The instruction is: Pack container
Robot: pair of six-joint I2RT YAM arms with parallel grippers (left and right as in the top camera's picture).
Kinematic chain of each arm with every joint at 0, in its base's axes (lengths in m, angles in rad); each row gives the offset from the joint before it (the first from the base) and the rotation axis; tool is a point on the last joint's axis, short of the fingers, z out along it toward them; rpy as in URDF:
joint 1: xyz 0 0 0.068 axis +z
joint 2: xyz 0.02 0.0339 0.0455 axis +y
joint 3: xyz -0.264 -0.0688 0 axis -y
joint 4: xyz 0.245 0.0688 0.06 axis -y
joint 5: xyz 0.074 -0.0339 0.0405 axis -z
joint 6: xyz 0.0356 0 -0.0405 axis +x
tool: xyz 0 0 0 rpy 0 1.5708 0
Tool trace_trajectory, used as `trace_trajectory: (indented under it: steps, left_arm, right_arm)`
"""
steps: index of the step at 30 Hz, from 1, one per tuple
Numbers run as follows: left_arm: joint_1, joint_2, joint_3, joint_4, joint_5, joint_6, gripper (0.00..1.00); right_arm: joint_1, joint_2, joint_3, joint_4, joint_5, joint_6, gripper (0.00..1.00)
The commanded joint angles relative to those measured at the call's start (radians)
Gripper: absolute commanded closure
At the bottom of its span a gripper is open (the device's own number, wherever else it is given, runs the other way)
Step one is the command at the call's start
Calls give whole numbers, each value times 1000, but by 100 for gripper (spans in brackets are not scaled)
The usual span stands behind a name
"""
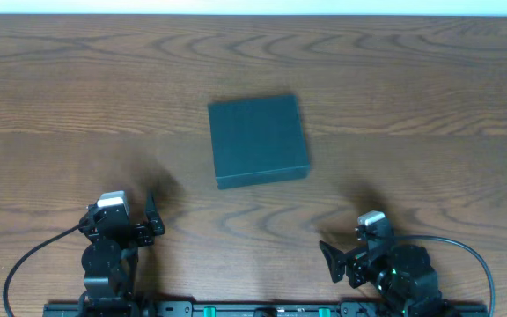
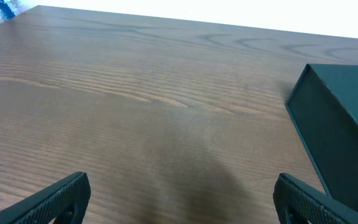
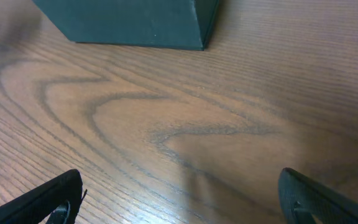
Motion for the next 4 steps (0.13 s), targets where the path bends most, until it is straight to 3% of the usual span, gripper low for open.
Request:
trace_trajectory:
  steps: [1,4]
  left_arm:
    - [5,-7,-23,2,0,6,5]
    - [5,-7,-23,2,0,6,5]
  right_arm:
    - [5,-7,-6,0,-4,-15,1]
    - [5,-7,-6,0,-4,-15,1]
